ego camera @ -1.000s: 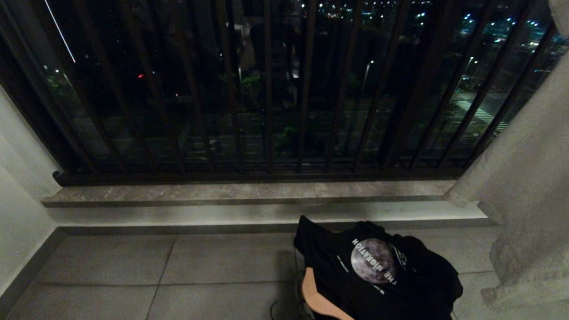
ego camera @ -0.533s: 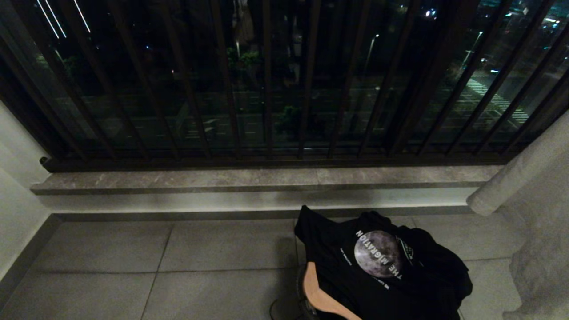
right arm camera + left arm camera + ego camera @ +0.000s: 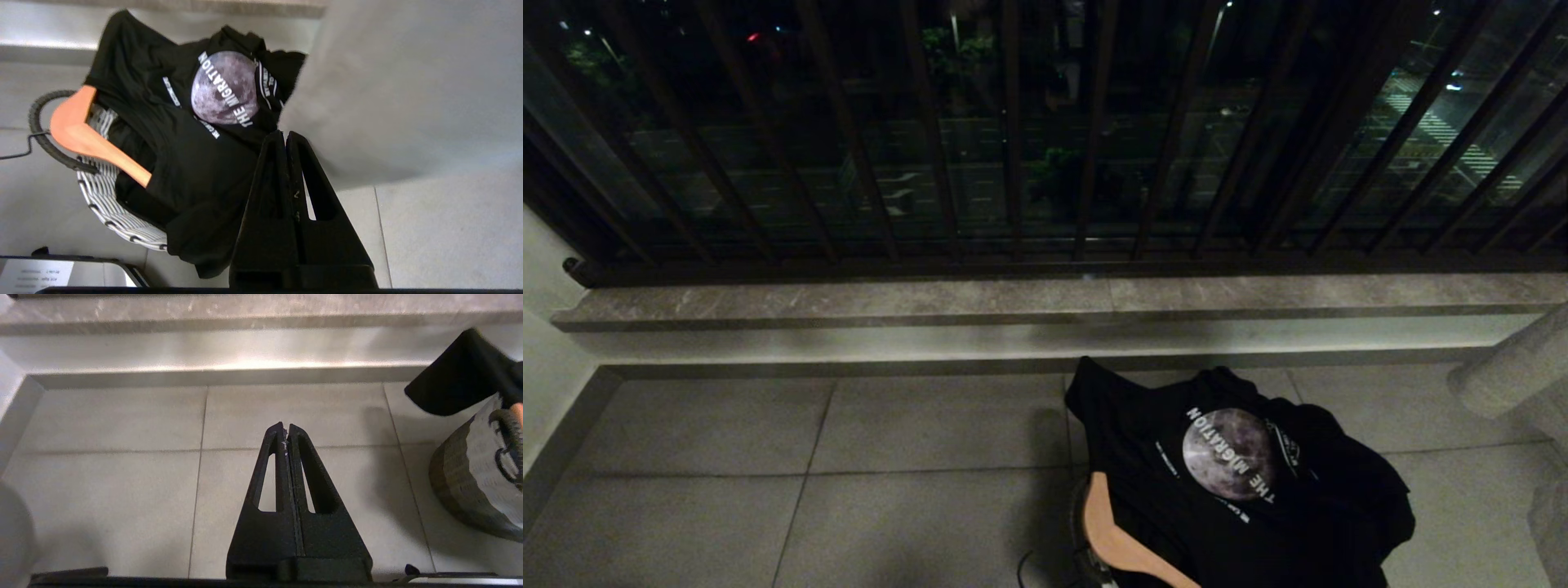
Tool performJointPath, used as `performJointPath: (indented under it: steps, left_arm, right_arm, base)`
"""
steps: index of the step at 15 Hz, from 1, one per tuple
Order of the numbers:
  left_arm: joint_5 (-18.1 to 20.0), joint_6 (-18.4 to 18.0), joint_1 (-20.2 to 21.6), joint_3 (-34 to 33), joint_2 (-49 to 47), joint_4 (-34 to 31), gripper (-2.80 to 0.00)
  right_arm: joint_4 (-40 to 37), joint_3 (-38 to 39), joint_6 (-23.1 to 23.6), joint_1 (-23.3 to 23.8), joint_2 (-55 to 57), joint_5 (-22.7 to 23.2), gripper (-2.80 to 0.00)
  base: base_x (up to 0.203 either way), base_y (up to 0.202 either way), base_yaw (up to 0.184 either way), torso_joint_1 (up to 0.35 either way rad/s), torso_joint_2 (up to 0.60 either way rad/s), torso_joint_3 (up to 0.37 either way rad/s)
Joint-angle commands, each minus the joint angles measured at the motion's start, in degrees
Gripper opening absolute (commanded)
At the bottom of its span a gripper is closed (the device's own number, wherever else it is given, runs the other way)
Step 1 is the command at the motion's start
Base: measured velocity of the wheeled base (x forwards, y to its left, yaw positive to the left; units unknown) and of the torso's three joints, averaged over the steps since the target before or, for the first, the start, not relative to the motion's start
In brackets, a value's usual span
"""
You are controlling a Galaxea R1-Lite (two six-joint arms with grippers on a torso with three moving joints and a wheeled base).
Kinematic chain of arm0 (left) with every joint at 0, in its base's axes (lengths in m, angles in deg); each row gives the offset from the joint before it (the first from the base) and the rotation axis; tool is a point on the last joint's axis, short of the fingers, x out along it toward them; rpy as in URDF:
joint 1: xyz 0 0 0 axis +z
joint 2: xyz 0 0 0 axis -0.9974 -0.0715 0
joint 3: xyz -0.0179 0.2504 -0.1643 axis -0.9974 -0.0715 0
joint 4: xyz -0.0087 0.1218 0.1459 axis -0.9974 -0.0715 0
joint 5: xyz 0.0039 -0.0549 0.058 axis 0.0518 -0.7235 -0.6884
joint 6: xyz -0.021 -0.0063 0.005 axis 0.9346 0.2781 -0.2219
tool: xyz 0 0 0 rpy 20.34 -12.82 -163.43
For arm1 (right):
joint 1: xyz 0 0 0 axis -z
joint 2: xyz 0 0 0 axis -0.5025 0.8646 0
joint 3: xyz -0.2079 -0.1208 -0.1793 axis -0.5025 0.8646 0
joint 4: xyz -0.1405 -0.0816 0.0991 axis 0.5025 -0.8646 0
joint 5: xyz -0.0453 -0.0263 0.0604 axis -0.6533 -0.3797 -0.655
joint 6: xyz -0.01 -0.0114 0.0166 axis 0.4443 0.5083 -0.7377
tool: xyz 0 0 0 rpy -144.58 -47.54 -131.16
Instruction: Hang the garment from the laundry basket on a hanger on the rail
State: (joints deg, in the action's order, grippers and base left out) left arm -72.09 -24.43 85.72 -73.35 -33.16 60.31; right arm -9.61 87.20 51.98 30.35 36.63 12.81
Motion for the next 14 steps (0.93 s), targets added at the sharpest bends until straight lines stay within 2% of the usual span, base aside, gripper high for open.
performJointPath:
  steps: [1,5,7,10,14]
  left_arm:
    - [-0.01,0.03,0.01,-0.09,-0.05,0.02,-2.8]
    - [-0.01,0.03,0.01,-0.09,-0.05,0.02,-2.8]
    - [-0.01,0.03,0.01,-0.09,-0.05,0.02,-2.8]
    - [-0.01,-0.06,0.01,-0.09,-0.05,0.02,-2.8]
    - [-0.01,0.03,0.01,-0.09,-0.05,0.02,-2.8]
  right_arm:
    - [-0.02,-0.06,0.05,-0.01,0.07,0.02,-2.8]
    - [-0.87,-0.55,-0.1,-0.01,0.07,-0.07,-2.8]
    - [-2.41,-1.6,1.4,-0.01,1.96,0.45,-2.8]
    - [-4.13,-9.33,2.1,-0.02,10.37,5.92,-2.8]
    - [-7.57,-18.57,8.16,-0.56,36.28,18.94,-2.8]
  base:
    - [0.0,0.0,0.0,-0.002,0.0,-0.202]
    - [0.0,0.0,0.0,0.003,0.0,-0.204]
    - [0.0,0.0,0.0,0.001,0.0,-0.201]
    - [0.0,0.0,0.0,0.002,0.0,-0.195]
    - [0.0,0.0,0.0,0.004,0.0,-0.047]
